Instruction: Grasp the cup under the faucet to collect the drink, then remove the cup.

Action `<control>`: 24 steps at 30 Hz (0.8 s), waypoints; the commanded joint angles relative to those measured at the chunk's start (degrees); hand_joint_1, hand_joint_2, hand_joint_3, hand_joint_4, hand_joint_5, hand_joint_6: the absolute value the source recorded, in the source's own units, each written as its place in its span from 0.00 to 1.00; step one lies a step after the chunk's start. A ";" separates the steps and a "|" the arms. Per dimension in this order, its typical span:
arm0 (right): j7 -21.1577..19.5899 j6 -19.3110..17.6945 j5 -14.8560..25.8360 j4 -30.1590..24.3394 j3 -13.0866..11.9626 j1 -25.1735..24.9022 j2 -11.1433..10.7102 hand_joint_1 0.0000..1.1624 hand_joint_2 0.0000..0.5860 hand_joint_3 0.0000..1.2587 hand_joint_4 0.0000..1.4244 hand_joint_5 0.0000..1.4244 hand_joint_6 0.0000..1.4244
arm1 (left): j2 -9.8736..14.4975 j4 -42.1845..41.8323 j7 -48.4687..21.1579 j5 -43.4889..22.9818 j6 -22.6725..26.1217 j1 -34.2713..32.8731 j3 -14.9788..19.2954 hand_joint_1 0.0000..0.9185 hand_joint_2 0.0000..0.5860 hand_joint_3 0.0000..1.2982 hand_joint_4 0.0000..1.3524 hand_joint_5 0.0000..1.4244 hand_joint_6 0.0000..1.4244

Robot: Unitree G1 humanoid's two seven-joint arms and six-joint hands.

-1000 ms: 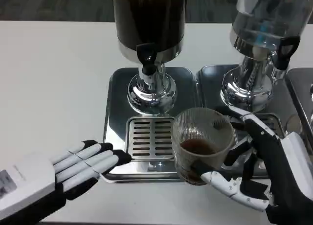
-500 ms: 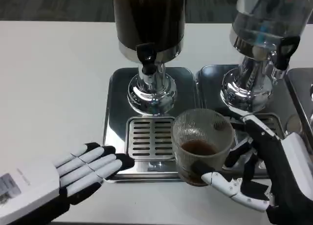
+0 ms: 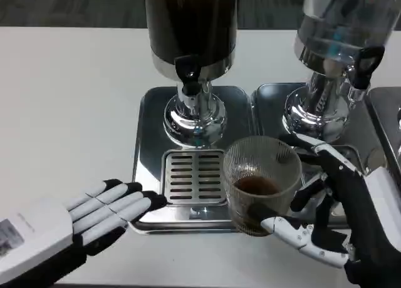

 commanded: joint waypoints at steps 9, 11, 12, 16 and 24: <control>-0.66 -2.47 1.28 -0.98 -0.97 -1.66 0.69 0.62 0.61 0.44 0.46 0.60 0.85 | 1.84 0.26 0.50 -1.81 0.89 0.05 -1.08 0.00 0.15 0.00 0.00 0.00 0.00; -0.81 -2.51 1.48 -0.78 -1.10 -1.61 0.85 0.62 0.61 0.44 0.46 0.61 0.85 | 1.99 0.50 0.41 -1.98 1.00 -0.09 -1.25 0.00 0.15 0.00 0.00 0.00 0.00; -0.83 -2.56 1.49 -0.71 -1.09 -1.58 0.89 0.62 0.61 0.45 0.46 0.61 0.85 | 2.08 0.61 0.39 -2.05 1.04 -0.14 -1.33 0.00 0.15 0.00 0.00 0.00 0.00; -0.90 -2.60 1.31 -0.65 -1.13 -1.43 1.00 0.62 0.61 0.45 0.47 0.61 0.85 | 2.49 0.99 0.25 -2.48 1.20 -0.22 -1.83 0.00 0.14 0.00 0.00 0.00 0.00; -0.56 -2.47 2.16 0.03 -1.39 -1.80 1.23 0.62 0.62 0.45 0.47 0.61 0.86 | 3.10 1.50 0.44 -3.30 1.37 -0.35 -2.44 0.00 0.14 0.00 0.00 0.00 0.00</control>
